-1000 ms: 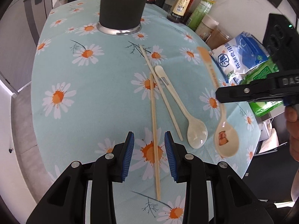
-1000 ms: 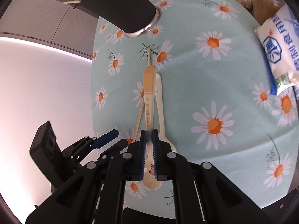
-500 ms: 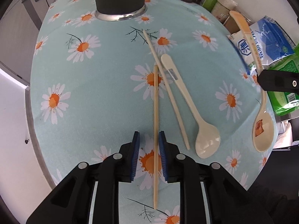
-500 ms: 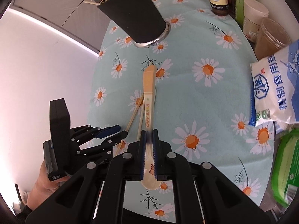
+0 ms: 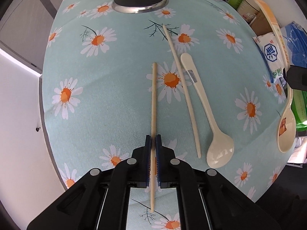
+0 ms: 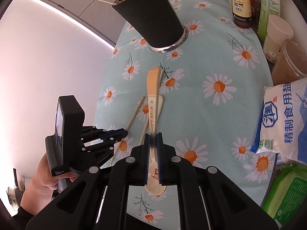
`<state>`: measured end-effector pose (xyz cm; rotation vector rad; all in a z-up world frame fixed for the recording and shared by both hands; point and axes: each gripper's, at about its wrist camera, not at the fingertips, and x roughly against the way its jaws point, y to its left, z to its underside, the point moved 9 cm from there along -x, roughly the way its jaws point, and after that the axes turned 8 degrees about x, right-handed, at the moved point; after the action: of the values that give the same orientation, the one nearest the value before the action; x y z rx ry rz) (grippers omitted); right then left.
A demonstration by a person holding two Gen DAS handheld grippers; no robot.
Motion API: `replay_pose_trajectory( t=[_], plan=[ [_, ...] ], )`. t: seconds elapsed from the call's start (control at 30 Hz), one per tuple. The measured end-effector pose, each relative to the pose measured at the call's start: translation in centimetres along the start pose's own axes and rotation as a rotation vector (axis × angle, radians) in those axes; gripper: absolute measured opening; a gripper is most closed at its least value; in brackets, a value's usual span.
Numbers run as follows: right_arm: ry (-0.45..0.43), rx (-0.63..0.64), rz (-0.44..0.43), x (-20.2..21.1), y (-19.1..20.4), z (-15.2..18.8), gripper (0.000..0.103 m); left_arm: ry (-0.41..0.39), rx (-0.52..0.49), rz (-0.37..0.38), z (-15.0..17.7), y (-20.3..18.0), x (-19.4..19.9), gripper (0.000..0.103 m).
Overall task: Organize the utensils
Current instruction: 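Lift the spatula and chopstick and carry them to the black holder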
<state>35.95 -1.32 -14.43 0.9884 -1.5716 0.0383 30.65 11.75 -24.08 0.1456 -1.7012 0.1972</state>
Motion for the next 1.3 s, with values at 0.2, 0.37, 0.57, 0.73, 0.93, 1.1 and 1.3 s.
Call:
replay_pose_trajectory(
  t=[0.2,0.37,0.57,0.73,0.93,1.1,1.3],
  plan=[
    [0.013,0.027,-0.012,-0.2,0.2,-0.6,0.008,-0.027,0.036,0.022,0.3,0.8,0.9,0.004],
    [0.011,0.048,-0.011,-0.4,1.1,-1.5,0.008,-0.07,0.056,0.041,0.0,1.1,2.5,0.004],
    [0.002,0.072,0.009,-0.7,2.1,-2.4,0.008,-0.179,0.091,0.084,-1.3,1.6,5.8,0.004],
    [-0.014,0.069,0.03,-0.7,2.3,-2.9,0.008,-0.256,0.111,0.13,-2.2,2.3,8.2,0.004],
    [-0.059,0.082,0.052,0.0,2.8,-5.0,0.008,-0.369,0.127,0.207,-4.5,2.5,11.3,0.004],
    [-0.111,0.093,0.07,1.4,3.4,-7.9,0.008,-0.473,0.181,0.298,-6.8,2.8,14.6,0.004],
    [-0.169,0.087,0.077,2.9,3.6,-11.6,0.008,-0.581,0.193,0.361,-9.4,2.9,18.0,0.004]
  ],
)
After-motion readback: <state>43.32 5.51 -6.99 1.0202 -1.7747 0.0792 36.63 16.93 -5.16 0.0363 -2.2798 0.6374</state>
